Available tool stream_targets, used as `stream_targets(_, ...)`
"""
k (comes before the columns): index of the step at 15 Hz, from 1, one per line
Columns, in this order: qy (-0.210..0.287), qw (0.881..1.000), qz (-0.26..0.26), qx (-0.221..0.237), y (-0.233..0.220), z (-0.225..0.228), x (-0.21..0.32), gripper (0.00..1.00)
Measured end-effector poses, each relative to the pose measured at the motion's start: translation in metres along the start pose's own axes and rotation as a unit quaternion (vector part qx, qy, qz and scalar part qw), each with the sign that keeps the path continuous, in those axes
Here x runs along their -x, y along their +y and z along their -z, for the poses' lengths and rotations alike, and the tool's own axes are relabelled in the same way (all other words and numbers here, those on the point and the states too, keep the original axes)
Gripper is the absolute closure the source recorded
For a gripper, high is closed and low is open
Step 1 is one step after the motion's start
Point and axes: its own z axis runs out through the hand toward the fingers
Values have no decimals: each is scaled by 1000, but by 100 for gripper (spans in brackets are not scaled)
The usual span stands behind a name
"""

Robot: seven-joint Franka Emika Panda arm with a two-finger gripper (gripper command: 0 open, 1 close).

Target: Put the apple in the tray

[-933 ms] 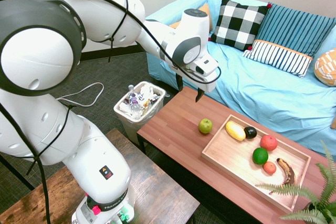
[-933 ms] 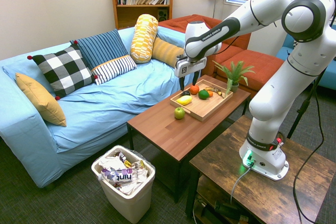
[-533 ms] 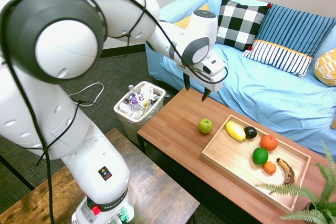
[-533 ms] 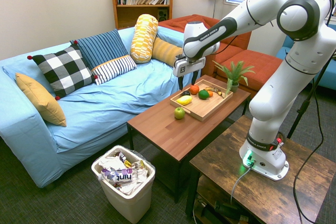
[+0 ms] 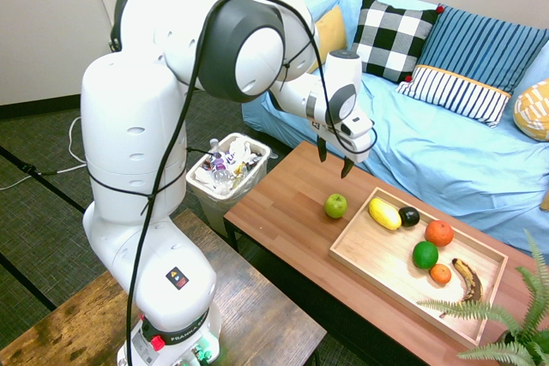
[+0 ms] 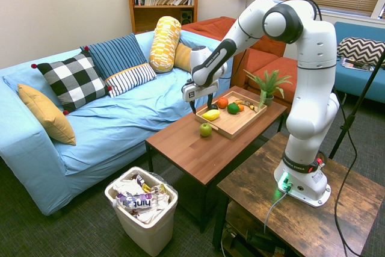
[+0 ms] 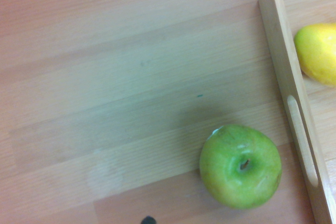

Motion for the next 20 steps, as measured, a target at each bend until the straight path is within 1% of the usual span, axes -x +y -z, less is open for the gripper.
stream_targets(2,1,1000,-17,14,-2,-19,-10,0)
stream_targets(6,-3,999,-30,39,-1,-60,-22,0)
stream_targets(10,-16,997,-40,57,-2,-96,-24,0)
stream_targets(19,-33,996,-42,74,-5,-142,-24,0)
stream_targets(20,-35,996,-42,74,-5,-145,-25,100)
